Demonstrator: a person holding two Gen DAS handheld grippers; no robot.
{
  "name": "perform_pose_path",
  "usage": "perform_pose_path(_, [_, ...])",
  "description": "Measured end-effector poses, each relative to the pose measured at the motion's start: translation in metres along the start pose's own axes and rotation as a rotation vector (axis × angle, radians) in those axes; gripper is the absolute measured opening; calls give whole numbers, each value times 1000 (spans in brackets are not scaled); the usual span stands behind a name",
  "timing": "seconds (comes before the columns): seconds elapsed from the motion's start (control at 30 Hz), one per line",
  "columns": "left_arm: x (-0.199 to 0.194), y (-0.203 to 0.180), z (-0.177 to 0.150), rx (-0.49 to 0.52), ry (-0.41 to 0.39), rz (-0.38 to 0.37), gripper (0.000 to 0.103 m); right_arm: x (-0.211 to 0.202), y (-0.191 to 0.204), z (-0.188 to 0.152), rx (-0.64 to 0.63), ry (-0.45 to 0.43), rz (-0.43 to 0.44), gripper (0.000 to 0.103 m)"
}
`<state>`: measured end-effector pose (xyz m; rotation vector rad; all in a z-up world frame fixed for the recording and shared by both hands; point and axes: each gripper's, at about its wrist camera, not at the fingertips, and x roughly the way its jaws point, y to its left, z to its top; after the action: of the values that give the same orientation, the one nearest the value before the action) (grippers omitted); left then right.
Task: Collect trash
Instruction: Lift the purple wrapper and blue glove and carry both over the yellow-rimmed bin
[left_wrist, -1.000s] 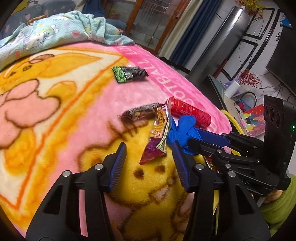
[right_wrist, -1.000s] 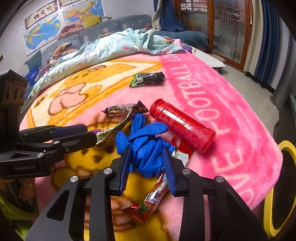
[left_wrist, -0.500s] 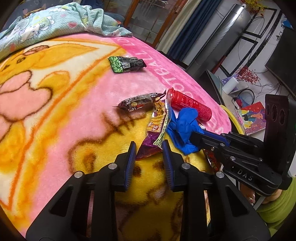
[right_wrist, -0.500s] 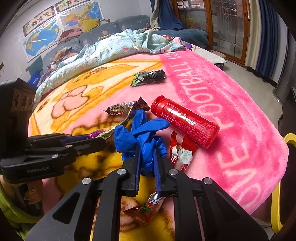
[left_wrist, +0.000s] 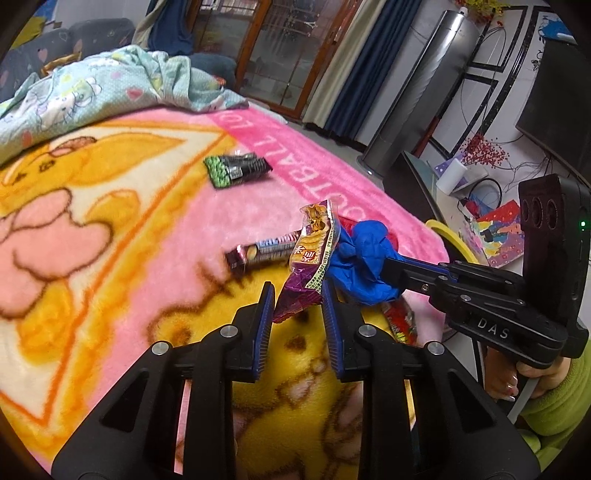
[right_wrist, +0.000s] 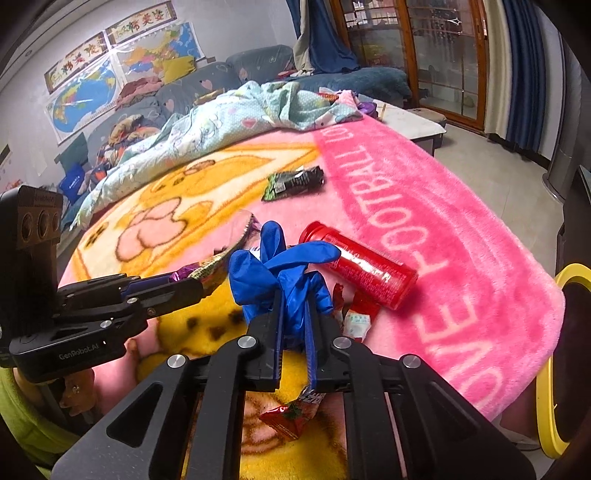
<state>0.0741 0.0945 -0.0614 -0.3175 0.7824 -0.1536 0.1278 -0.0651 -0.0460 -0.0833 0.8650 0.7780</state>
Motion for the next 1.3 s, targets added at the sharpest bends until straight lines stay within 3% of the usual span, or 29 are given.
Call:
perform_pose_path(0.53, [-22, -27, 10, 43, -85, -7, 19, -31, -15, 10, 44, -70, -12, 8])
perform_pose_path(1.3, [-24, -76, 21, 92, -111, -22, 19, -76, -61, 22, 137, -182, -61, 8])
